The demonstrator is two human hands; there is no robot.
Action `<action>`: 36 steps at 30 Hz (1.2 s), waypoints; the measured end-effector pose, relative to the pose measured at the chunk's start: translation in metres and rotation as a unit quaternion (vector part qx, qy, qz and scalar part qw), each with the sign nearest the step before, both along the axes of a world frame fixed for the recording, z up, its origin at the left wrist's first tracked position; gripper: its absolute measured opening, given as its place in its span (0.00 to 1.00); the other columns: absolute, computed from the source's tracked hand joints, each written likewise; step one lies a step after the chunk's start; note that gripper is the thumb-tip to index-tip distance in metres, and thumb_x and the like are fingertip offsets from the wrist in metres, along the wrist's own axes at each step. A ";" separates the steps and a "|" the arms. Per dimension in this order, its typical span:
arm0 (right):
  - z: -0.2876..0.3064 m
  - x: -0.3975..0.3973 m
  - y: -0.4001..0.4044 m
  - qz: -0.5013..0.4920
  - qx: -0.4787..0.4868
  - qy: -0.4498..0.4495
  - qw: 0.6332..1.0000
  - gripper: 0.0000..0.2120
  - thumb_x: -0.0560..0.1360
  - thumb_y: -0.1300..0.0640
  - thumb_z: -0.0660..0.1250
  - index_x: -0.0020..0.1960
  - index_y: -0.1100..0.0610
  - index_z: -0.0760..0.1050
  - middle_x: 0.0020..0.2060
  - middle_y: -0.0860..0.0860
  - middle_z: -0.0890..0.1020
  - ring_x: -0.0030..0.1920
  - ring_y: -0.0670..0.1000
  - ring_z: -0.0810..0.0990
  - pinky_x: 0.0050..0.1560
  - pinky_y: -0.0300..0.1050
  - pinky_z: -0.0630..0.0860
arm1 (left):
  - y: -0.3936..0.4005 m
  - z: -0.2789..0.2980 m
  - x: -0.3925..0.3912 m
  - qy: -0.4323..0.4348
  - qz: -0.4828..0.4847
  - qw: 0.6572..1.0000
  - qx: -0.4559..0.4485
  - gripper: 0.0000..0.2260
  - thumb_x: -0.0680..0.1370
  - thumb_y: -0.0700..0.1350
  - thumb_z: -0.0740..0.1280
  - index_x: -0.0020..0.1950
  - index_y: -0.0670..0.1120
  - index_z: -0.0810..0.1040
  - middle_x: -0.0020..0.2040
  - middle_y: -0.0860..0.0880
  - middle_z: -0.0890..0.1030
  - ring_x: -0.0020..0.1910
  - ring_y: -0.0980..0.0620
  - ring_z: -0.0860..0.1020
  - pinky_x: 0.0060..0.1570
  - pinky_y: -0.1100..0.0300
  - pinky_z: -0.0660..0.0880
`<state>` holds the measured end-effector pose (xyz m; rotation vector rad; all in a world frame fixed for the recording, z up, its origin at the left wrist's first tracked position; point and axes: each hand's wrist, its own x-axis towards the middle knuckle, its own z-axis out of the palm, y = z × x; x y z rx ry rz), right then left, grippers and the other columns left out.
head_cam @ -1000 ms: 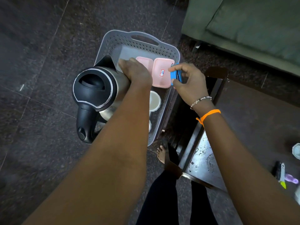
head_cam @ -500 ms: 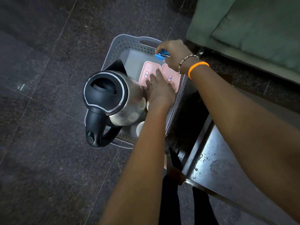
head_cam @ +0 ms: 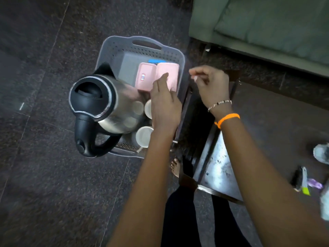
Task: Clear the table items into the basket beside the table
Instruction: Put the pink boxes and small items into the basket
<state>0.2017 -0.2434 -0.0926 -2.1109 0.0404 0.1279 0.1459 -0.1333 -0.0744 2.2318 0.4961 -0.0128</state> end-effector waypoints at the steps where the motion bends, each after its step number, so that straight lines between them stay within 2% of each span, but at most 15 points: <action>1: 0.000 -0.017 -0.019 -0.023 0.015 0.021 0.999 0.12 0.72 0.71 0.63 0.50 0.63 0.81 0.45 0.52 0.83 0.45 0.48 0.81 0.48 0.24 0.72 | -0.016 0.004 -0.011 -0.016 -0.009 1.000 -0.016 0.18 0.76 0.34 0.59 0.66 0.39 0.68 0.63 0.41 0.74 0.64 0.43 0.70 0.65 0.56 0.63; 4: -0.008 -0.065 -0.055 -0.062 0.051 0.083 0.993 0.10 0.72 0.70 0.65 0.50 0.63 0.81 0.44 0.52 0.82 0.44 0.49 0.81 0.51 0.36 0.76 | -0.049 0.004 -0.045 -0.020 -0.021 0.998 -0.051 0.16 0.76 0.33 0.58 0.62 0.39 0.72 0.57 0.41 0.76 0.58 0.44 0.74 0.63 0.52 0.68; 8: -0.024 -0.138 -0.126 -0.121 0.033 0.161 0.979 0.09 0.72 0.71 0.64 0.49 0.64 0.81 0.41 0.51 0.81 0.42 0.49 0.80 0.45 0.27 0.74 | -0.116 -0.010 -0.096 0.058 -0.087 0.992 -0.075 0.16 0.76 0.32 0.56 0.62 0.40 0.72 0.55 0.42 0.77 0.56 0.45 0.74 0.60 0.55 0.69; 11: -0.037 -0.186 -0.184 -0.188 0.039 0.212 0.958 0.11 0.71 0.74 0.60 0.48 0.67 0.79 0.41 0.54 0.80 0.35 0.51 0.78 0.43 0.39 0.78 | -0.166 -0.025 -0.127 0.122 -0.165 0.976 -0.068 0.18 0.75 0.29 0.55 0.63 0.39 0.71 0.55 0.40 0.77 0.55 0.44 0.75 0.59 0.57 0.68; 13: -0.046 -0.212 -0.220 -0.242 0.040 0.237 0.940 0.12 0.72 0.74 0.59 0.48 0.68 0.79 0.40 0.55 0.79 0.32 0.46 0.76 0.38 0.39 0.79 | -0.195 -0.034 -0.141 0.176 -0.216 0.958 -0.063 0.19 0.75 0.30 0.55 0.64 0.40 0.71 0.56 0.40 0.77 0.56 0.45 0.75 0.58 0.62 0.66; 16: -0.060 -0.248 -0.276 -0.291 0.002 0.266 0.919 0.09 0.73 0.71 0.61 0.49 0.66 0.79 0.39 0.55 0.80 0.28 0.39 0.77 0.38 0.37 0.76 | -0.245 -0.045 -0.160 0.235 -0.289 0.926 -0.056 0.19 0.76 0.31 0.55 0.66 0.42 0.70 0.58 0.39 0.76 0.57 0.44 0.74 0.58 0.62 0.65; 17: -0.062 -0.258 -0.295 -0.306 -0.018 0.268 0.913 0.10 0.73 0.70 0.61 0.49 0.65 0.80 0.40 0.57 0.81 0.30 0.40 0.79 0.39 0.37 0.75 | -0.263 -0.049 -0.164 0.252 -0.312 0.915 -0.051 0.20 0.76 0.32 0.55 0.67 0.43 0.70 0.59 0.39 0.75 0.58 0.44 0.74 0.60 0.60 0.65; 19: -0.069 -0.275 -0.329 -0.338 -0.077 0.250 0.904 0.11 0.73 0.69 0.61 0.50 0.63 0.80 0.46 0.60 0.82 0.40 0.54 0.82 0.44 0.42 0.74 | -0.302 -0.057 -0.172 0.295 -0.367 0.882 -0.031 0.22 0.76 0.33 0.55 0.69 0.46 0.67 0.62 0.39 0.73 0.61 0.42 0.73 0.62 0.57 0.66; 21: -0.073 -0.288 -0.357 -0.354 -0.121 0.219 0.901 0.13 0.72 0.70 0.59 0.51 0.62 0.79 0.52 0.63 0.79 0.47 0.60 0.80 0.52 0.46 0.74 | -0.339 -0.066 -0.179 0.332 -0.419 0.845 -0.008 0.25 0.77 0.34 0.55 0.72 0.49 0.64 0.65 0.39 0.71 0.64 0.42 0.70 0.66 0.54 0.65; 24: -0.078 -0.284 -0.375 -0.335 -0.136 0.205 0.910 0.17 0.72 0.72 0.56 0.54 0.62 0.77 0.57 0.63 0.72 0.51 0.61 0.78 0.54 0.50 0.74 | -0.371 -0.082 -0.176 0.366 -0.458 0.810 0.013 0.27 0.77 0.34 0.54 0.74 0.53 0.59 0.68 0.40 0.66 0.67 0.41 0.68 0.68 0.51 0.65; 26: -0.082 -0.278 -0.375 -0.275 -0.136 0.226 0.925 0.18 0.72 0.73 0.55 0.56 0.63 0.78 0.60 0.64 0.70 0.54 0.61 0.77 0.58 0.50 0.72 | -0.374 -0.093 -0.172 0.387 -0.485 0.784 0.028 0.27 0.77 0.34 0.54 0.73 0.54 0.61 0.66 0.39 0.66 0.65 0.39 0.69 0.67 0.50 0.66; 27: -0.097 -0.295 -0.428 -0.271 -0.123 0.247 0.922 0.18 0.72 0.73 0.55 0.56 0.64 0.78 0.61 0.64 0.69 0.56 0.61 0.76 0.60 0.48 0.70 | -0.430 -0.102 -0.190 0.405 -0.500 0.765 0.038 0.26 0.77 0.34 0.54 0.73 0.54 0.63 0.66 0.39 0.66 0.65 0.39 0.69 0.67 0.50 0.66; 29: -0.108 -0.296 -0.435 -0.213 -0.112 0.265 0.934 0.18 0.73 0.74 0.56 0.57 0.65 0.78 0.63 0.65 0.70 0.61 0.59 0.75 0.62 0.41 0.67 | -0.439 -0.104 -0.189 0.430 -0.497 0.752 0.057 0.24 0.77 0.34 0.54 0.71 0.52 0.67 0.66 0.39 0.66 0.66 0.39 0.69 0.68 0.50 0.65; 33: -0.111 -0.285 -0.440 -0.161 -0.083 0.281 0.942 0.19 0.72 0.74 0.56 0.58 0.65 0.78 0.62 0.63 0.73 0.61 0.59 0.75 0.57 0.35 0.65 | -0.445 -0.118 -0.191 0.391 -0.456 0.798 0.054 0.22 0.76 0.32 0.55 0.65 0.48 0.75 0.65 0.38 0.68 0.64 0.39 0.71 0.66 0.53 0.66; 36: -0.113 -0.285 -0.439 -0.150 -0.098 0.280 0.943 0.18 0.71 0.75 0.58 0.56 0.66 0.79 0.58 0.64 0.75 0.57 0.60 0.77 0.51 0.36 0.66 | -0.442 -0.119 -0.194 0.349 -0.398 0.848 0.037 0.16 0.75 0.33 0.58 0.54 0.45 0.81 0.58 0.40 0.79 0.57 0.41 0.77 0.61 0.53 0.73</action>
